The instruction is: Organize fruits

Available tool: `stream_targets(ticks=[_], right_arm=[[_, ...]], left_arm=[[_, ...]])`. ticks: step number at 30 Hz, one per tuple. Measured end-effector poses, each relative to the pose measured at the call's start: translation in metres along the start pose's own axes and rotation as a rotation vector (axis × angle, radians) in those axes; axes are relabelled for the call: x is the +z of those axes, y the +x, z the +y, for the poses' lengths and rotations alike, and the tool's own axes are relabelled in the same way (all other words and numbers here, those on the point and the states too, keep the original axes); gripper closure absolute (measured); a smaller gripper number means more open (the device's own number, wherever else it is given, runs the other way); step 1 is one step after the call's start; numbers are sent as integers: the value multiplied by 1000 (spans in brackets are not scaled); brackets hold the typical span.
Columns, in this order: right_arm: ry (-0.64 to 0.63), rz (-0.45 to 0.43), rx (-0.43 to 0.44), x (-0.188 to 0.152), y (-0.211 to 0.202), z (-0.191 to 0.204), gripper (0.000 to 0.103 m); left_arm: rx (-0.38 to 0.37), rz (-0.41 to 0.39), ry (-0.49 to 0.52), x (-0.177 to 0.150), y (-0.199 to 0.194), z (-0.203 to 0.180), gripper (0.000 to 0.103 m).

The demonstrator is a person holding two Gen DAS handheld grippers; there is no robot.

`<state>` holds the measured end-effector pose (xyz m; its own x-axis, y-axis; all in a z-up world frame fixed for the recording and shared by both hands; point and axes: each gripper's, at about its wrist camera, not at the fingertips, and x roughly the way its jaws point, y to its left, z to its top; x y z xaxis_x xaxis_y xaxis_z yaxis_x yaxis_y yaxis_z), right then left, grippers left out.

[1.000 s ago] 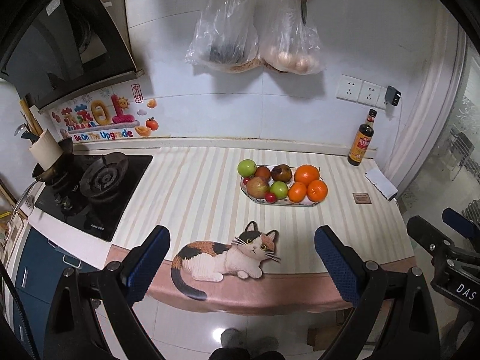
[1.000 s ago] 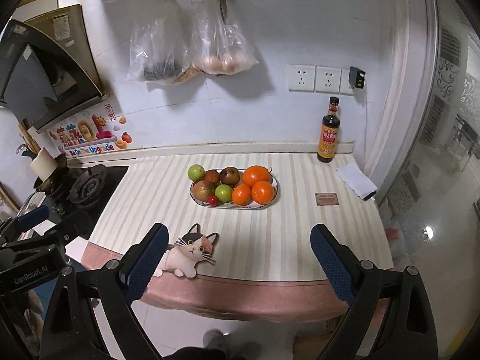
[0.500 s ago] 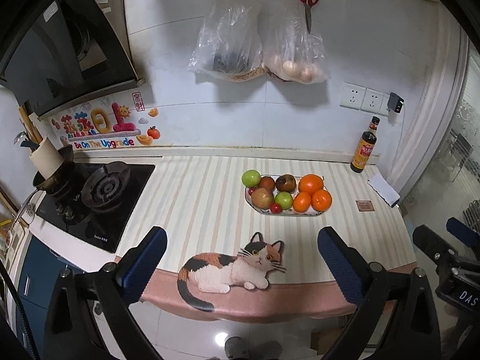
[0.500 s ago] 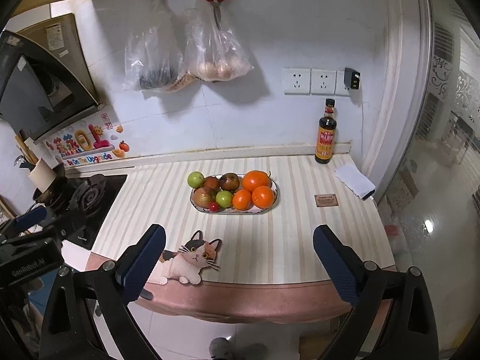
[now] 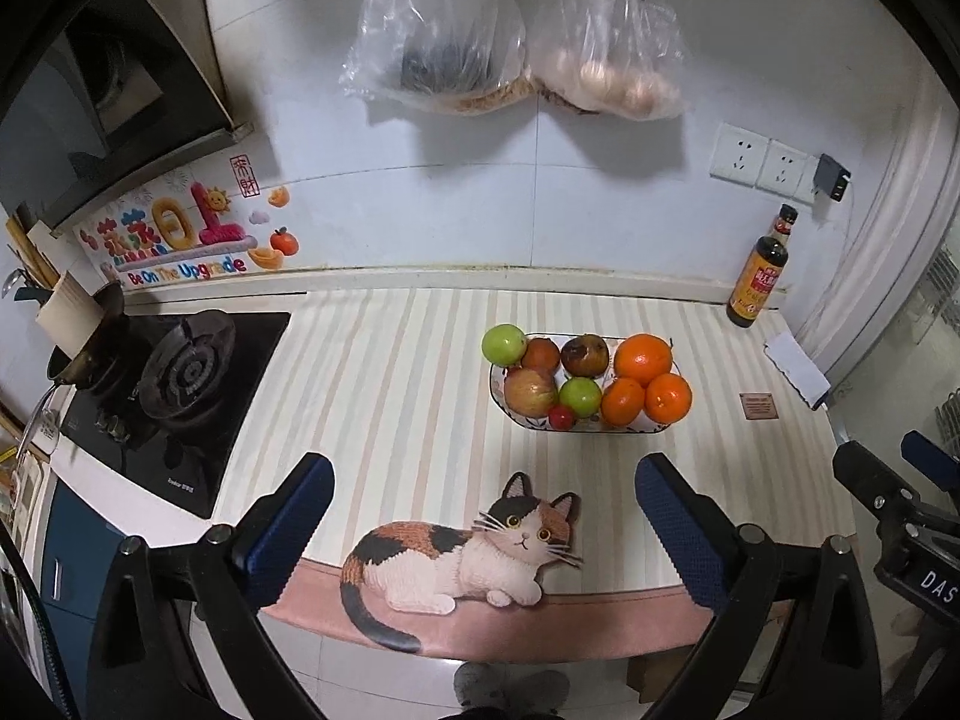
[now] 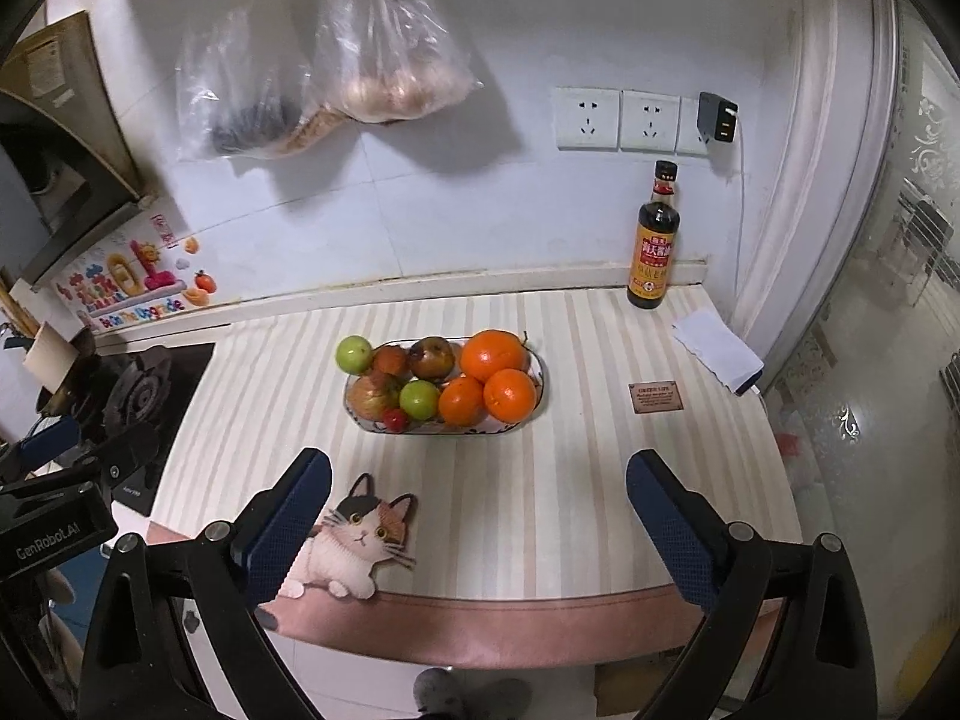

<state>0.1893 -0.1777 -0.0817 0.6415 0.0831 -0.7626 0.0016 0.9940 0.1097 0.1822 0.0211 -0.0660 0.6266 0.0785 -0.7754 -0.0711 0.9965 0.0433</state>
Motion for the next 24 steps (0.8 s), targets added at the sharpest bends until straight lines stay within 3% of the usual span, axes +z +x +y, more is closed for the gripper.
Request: stream_targets(ticks=[9,24], right_arm=[[-5,41,-13,11,27,-5,2],[-7,77,-15,10,41,-9,2]], left_arm=[[-5,52,17,9,32,-11,0],[-16,73,16,11,43,-15,0]])
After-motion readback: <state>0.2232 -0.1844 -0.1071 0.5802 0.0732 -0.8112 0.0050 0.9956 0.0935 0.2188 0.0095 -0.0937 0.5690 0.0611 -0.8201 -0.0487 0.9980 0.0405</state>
